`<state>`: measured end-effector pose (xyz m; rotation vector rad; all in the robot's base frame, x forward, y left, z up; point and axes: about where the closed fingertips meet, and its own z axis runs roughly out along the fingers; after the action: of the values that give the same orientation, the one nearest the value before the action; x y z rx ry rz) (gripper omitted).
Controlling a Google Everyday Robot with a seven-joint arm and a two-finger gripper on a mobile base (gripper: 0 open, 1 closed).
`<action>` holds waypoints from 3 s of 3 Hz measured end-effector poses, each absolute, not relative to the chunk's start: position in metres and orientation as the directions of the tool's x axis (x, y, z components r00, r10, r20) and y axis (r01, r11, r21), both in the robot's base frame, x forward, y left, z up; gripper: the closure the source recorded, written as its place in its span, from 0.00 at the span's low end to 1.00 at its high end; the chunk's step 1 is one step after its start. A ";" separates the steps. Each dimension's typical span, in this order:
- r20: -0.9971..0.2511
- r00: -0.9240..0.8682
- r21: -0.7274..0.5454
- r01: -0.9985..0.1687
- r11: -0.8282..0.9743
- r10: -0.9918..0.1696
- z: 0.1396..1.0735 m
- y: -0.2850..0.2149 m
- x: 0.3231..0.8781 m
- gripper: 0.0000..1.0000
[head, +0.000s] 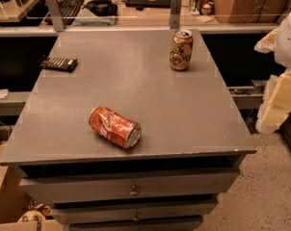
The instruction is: Move orange can near coke can
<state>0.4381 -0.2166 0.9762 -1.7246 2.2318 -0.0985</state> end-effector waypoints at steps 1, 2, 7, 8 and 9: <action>-0.207 -0.221 -0.247 -0.931 0.270 -0.953 0.977 -0.216 0.438 0.00; -0.248 -0.216 -0.248 -0.928 0.278 -0.944 0.968 -0.210 0.459 0.00; -0.694 -0.120 -0.324 -0.829 0.457 -0.710 0.928 -0.147 0.712 0.00; -0.767 -0.134 -0.267 -0.823 0.502 -0.628 0.916 -0.141 0.734 0.00; -0.815 -0.148 -0.210 -0.826 0.523 -0.560 0.906 -0.133 0.744 0.00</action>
Offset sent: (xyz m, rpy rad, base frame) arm 0.0524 0.0148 -0.0253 0.1026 -0.0158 0.0043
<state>0.7439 -0.1328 0.9057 -1.1487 1.8326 0.3581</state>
